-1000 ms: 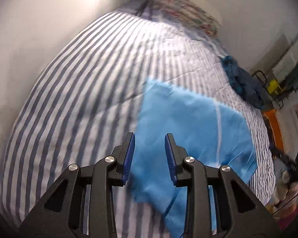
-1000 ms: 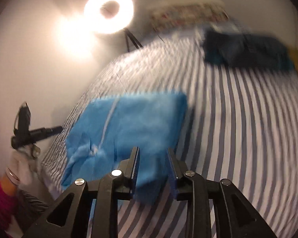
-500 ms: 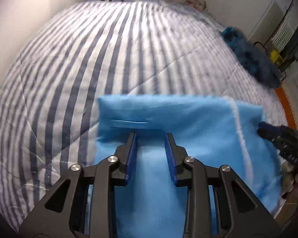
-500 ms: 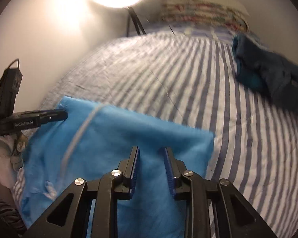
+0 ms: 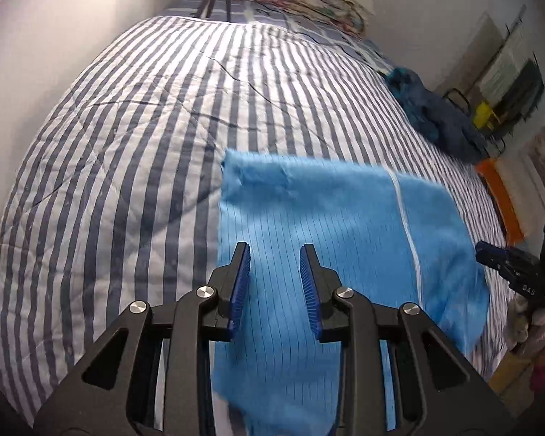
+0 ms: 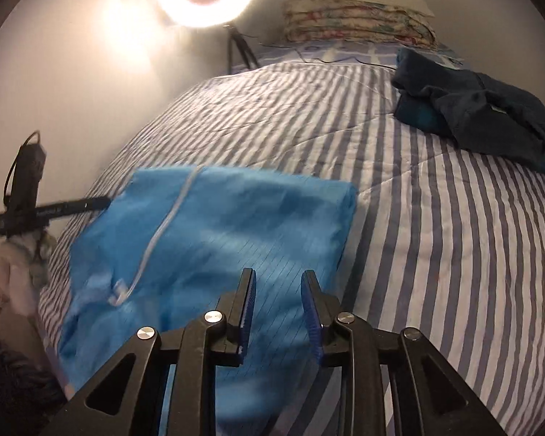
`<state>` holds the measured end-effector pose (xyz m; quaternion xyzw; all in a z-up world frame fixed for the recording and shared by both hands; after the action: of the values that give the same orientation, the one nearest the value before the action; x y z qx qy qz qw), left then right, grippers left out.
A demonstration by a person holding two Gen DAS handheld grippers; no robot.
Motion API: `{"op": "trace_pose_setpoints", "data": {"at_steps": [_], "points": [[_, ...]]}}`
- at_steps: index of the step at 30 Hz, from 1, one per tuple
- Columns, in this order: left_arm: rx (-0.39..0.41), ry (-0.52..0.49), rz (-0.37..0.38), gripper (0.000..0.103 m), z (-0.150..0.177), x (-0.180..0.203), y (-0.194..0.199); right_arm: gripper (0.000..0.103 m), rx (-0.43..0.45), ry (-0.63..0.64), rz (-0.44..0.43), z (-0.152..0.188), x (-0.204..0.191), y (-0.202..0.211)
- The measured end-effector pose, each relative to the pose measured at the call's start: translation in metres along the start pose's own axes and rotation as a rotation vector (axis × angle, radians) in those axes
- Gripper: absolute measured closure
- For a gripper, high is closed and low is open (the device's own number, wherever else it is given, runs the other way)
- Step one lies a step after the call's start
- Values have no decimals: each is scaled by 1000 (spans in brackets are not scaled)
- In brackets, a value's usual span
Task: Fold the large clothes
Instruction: 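Open both grippers and move them to the folded bundle's edge, then grasp the bundle edge with both grippers and lift it up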
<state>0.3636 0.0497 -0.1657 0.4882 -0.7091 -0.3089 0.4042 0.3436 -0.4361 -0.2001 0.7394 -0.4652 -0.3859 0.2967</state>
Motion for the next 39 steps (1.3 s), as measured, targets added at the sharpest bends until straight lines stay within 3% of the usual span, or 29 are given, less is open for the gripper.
{"op": "trace_pose_setpoints", "data": {"at_steps": [6, 9, 12, 13, 16, 18, 19, 22, 24, 28, 31, 39], "points": [[-103, -64, -73, 75, 32, 0, -19, 76, -99, 14, 28, 46, -1, -17], [-101, -92, -70, 74, 41, -2, -15, 76, -105, -4, 29, 60, 8, -17], [-107, -45, -56, 74, 41, -10, -3, 77, -130, -8, 23, 64, 16, -4], [-104, 8, -18, 72, 39, -18, 4, 77, -126, -12, 23, 63, 21, 3], [-83, 170, 113, 46, 35, -40, 14, 57, -78, -99, -67, 60, 39, 28], [-65, 306, 217, 43, 33, -57, 16, 35, -19, -183, -133, 56, 53, 39], [-69, 355, 256, 42, 34, -62, 15, 34, 3, -222, -164, 53, 59, 40], [-126, 472, 366, 42, 37, -74, -2, 33, 1, -362, -295, 46, 79, 28], [-162, 502, 383, 42, 40, -78, -12, 33, -21, -419, -358, 43, 87, 13], [-184, 530, 427, 42, 41, -81, -24, 34, -80, -458, -386, 46, 88, -18], [-190, 549, 466, 42, 34, -87, -33, 37, -73, -502, -441, 49, 90, -28], [-185, 550, 499, 44, 23, -87, -53, 58, -99, -534, -541, 40, 84, -53]]}}
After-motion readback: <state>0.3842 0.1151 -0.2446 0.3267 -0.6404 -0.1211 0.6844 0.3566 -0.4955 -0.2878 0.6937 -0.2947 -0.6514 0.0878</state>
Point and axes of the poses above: each gripper's, at about its wrist camera, not at the fingertips, and y roughly against the way its jaws point, x to its right, z to its underside, the point moved 1 cm from there along -y, roughly the way its jaws point, and after that the axes turned 1 degree about -y, right-handed, at the moved point
